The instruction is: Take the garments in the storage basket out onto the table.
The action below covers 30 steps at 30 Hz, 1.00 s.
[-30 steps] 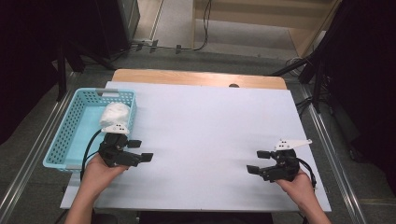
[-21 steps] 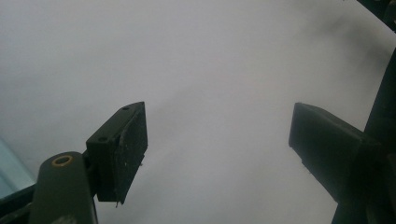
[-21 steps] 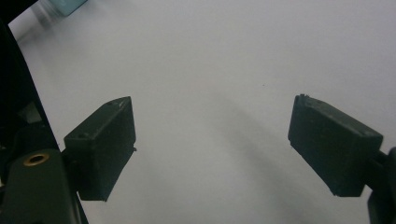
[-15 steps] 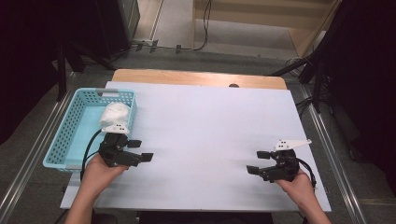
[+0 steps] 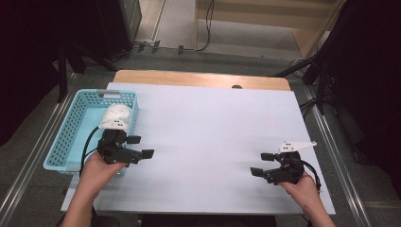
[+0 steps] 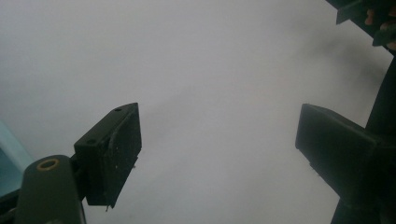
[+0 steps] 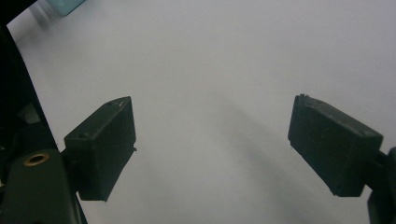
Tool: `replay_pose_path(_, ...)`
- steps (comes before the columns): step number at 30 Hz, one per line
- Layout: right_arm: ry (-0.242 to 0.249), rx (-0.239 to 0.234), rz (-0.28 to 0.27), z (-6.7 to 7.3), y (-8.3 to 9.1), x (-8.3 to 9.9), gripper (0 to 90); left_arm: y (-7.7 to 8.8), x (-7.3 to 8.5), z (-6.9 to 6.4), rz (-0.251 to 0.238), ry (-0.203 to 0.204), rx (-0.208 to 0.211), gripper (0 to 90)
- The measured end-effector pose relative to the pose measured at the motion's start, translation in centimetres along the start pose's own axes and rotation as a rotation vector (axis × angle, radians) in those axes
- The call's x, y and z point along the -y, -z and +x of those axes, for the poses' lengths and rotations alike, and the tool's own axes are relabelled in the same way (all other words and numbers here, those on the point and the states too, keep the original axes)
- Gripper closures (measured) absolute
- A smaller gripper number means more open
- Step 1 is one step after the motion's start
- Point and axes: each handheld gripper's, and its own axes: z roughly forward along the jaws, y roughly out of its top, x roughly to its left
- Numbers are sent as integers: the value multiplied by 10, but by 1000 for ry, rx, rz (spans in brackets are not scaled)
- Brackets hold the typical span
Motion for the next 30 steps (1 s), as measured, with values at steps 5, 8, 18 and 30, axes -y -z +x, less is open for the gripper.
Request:
replay_pose_path(5, 4, -1, 2, 2, -1, 0, 136, 1, -9, 2, -39, -19, -8, 134)
replay_pose_path(8, 1, -3, 4, 2, -1, 0, 136, 0, -13, 3, -41, -37, -12, 131)
replay_pose_path(18, -1, -6, 6, 2, -2, 0, 135, -9, -24, 8, -24, -24, -2, 131)
replay_pose_path(30, -1, -11, 13, 2, -4, 0, 136, -7, -36, 18, -25, -5, -17, 135)
